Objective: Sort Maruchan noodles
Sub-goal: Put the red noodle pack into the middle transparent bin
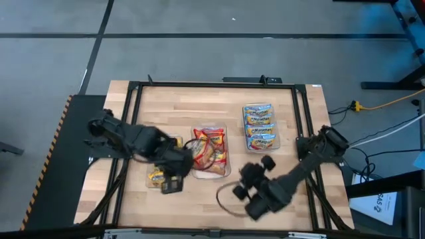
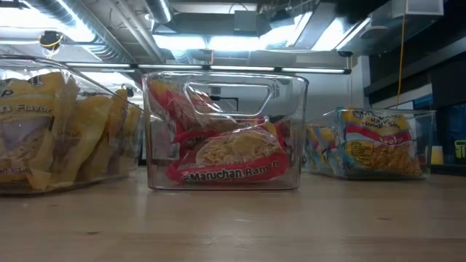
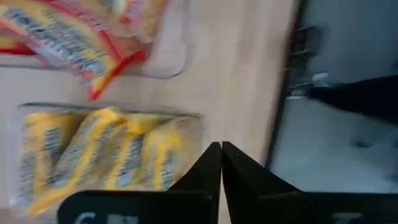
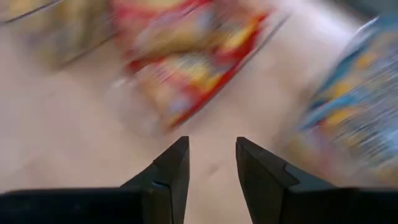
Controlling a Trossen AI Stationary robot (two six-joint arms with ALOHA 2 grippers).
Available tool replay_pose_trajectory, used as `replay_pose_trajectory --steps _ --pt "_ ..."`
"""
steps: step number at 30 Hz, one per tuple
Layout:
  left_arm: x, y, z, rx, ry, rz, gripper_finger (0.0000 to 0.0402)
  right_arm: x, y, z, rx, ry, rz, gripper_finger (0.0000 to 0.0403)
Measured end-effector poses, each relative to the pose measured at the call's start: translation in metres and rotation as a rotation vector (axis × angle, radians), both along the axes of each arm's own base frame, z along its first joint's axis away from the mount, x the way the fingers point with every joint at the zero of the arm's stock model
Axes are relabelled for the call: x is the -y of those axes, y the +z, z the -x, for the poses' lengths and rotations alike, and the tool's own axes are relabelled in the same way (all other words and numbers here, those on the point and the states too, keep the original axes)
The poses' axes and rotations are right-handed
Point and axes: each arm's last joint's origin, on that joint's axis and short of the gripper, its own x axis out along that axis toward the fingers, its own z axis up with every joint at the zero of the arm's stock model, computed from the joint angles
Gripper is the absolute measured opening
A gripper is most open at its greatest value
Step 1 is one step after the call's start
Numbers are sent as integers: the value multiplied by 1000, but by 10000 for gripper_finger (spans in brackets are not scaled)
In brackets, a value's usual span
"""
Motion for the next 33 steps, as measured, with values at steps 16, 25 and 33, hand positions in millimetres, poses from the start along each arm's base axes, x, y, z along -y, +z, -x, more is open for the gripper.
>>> replay_pose_trajectory --steps 16,25,33 --pt "-11 -29 124 161 233 -294 2 189 -1 -97 -267 81 -52 129" --pt "-17 -63 127 237 302 -408 2 268 12 -129 2 399 -220 129" --pt "-23 -73 118 229 353 -421 2 281 -10 -145 26 639 -281 129"
